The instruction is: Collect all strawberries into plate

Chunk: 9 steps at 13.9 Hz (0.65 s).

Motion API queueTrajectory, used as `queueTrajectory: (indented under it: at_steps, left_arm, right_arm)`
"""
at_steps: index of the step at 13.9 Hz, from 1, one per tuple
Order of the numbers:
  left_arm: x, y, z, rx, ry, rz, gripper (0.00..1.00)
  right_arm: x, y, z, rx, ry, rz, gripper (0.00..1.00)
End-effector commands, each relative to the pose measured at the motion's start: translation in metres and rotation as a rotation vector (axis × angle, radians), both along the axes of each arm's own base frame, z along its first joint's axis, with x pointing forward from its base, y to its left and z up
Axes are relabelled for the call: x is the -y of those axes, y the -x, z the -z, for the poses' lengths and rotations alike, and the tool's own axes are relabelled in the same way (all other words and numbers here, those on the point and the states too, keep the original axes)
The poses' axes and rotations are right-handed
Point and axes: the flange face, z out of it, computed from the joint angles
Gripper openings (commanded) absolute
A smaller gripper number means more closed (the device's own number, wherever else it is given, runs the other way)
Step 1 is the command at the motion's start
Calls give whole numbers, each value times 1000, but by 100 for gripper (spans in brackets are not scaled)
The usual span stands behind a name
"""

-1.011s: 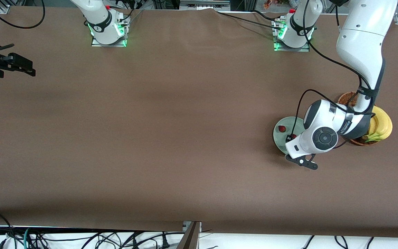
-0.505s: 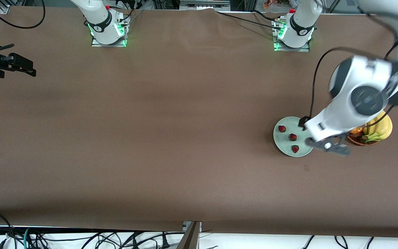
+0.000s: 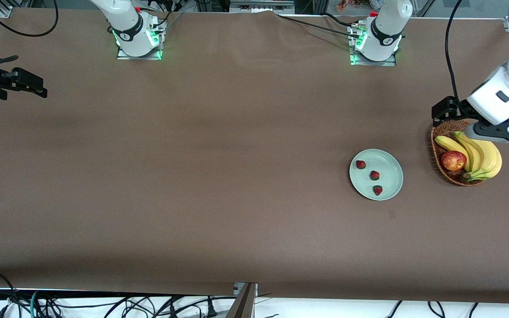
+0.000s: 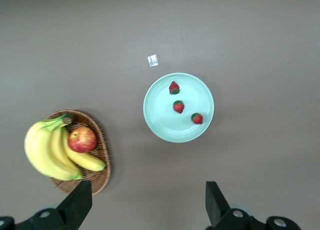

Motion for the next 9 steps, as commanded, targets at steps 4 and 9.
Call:
queueTrajectory:
  at_steps: [4, 9]
  left_arm:
    - [-2, 51, 3, 56, 27, -37, 100]
    - [0, 39, 4, 26, 24, -33, 100]
  right_arm:
    - [1, 1, -2, 7, -19, -1, 100]
    - [1, 1, -2, 7, -19, -1, 100]
